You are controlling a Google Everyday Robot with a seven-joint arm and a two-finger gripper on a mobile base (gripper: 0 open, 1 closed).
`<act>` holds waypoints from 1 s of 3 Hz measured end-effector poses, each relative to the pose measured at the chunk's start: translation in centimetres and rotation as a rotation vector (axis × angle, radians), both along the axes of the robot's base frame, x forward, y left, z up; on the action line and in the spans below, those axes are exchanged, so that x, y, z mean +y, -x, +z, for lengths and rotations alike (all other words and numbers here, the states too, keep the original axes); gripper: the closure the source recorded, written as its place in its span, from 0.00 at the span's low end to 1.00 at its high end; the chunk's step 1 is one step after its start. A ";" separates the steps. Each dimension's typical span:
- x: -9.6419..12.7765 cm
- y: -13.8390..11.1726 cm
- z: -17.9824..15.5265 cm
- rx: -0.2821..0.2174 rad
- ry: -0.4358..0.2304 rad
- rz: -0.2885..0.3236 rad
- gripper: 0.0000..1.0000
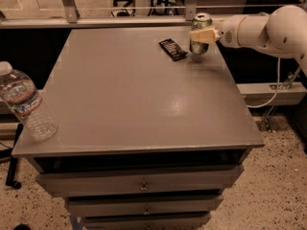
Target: Move green can near rxbar chocolate
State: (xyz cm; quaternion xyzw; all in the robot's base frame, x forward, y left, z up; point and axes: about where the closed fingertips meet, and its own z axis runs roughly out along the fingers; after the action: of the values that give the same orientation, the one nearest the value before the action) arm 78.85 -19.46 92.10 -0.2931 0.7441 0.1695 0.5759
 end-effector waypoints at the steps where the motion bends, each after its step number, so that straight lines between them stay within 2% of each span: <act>1: -0.3 0.1 -0.5 0.000 0.008 -0.009 0.44; 3: 0.6 -0.1 -1.7 0.016 0.002 0.005 0.00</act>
Offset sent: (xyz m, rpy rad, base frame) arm -0.0050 -0.0073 -0.0168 -0.0046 0.0158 -0.0143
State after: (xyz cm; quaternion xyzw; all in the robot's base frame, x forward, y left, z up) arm 78.98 -18.86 90.41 -0.2941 0.7482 0.1727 0.5691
